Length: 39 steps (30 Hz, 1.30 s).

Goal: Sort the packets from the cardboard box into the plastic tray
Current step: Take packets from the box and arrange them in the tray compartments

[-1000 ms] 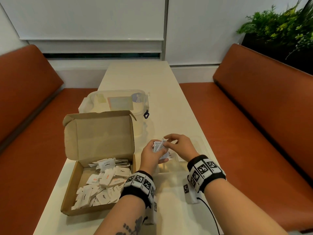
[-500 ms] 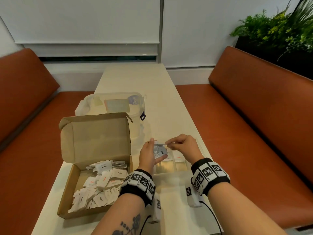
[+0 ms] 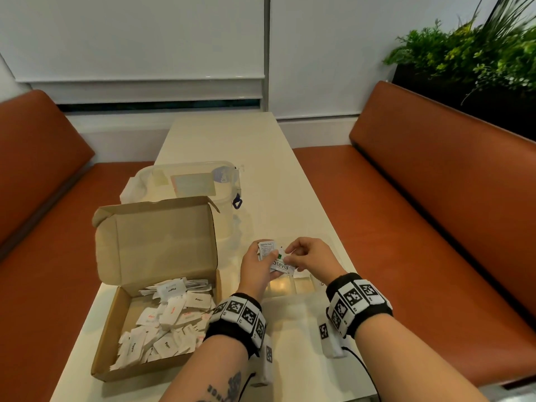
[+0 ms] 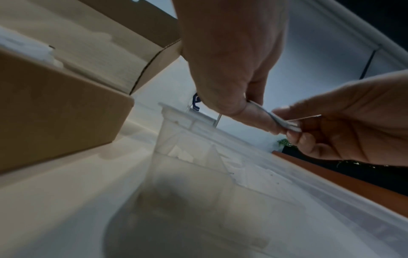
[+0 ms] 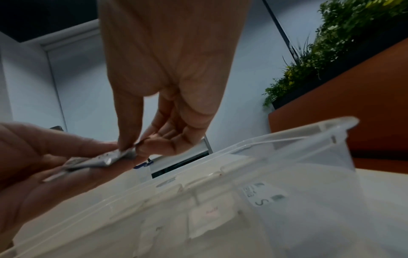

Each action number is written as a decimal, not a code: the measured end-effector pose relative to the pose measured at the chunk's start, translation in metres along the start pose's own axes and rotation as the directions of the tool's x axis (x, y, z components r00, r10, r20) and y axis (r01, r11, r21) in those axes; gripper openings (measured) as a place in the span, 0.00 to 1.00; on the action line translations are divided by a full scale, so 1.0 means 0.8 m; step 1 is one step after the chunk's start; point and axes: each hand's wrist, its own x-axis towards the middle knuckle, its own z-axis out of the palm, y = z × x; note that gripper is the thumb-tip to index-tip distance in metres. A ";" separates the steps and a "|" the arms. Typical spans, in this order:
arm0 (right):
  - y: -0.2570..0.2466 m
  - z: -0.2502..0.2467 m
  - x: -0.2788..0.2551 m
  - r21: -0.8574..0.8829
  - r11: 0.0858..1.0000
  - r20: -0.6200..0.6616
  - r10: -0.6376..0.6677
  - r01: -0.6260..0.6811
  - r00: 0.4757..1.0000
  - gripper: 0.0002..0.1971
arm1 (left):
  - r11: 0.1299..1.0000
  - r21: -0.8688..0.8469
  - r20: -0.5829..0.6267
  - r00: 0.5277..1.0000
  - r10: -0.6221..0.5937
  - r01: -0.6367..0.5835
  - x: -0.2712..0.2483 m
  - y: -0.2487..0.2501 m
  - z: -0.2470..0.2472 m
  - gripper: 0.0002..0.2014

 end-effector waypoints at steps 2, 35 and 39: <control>0.001 -0.004 0.001 -0.005 1.000 0.007 0.026 -0.026 1.000 0.07 | 1.000 -0.014 -0.029 1.000 0.007 -0.007 0.000 -0.001 -0.003 0.07; 0.056 -0.013 0.024 -0.651 0.705 -0.290 0.111 -0.281 0.951 0.14 | 1.000 -0.027 -0.074 0.997 -0.007 0.005 -0.003 -0.008 -0.027 0.05; 0.017 0.002 0.019 -0.418 0.907 -0.266 -0.068 -0.051 0.962 0.10 | 1.000 0.006 0.007 1.000 -0.027 0.027 -0.005 -0.005 -0.024 0.06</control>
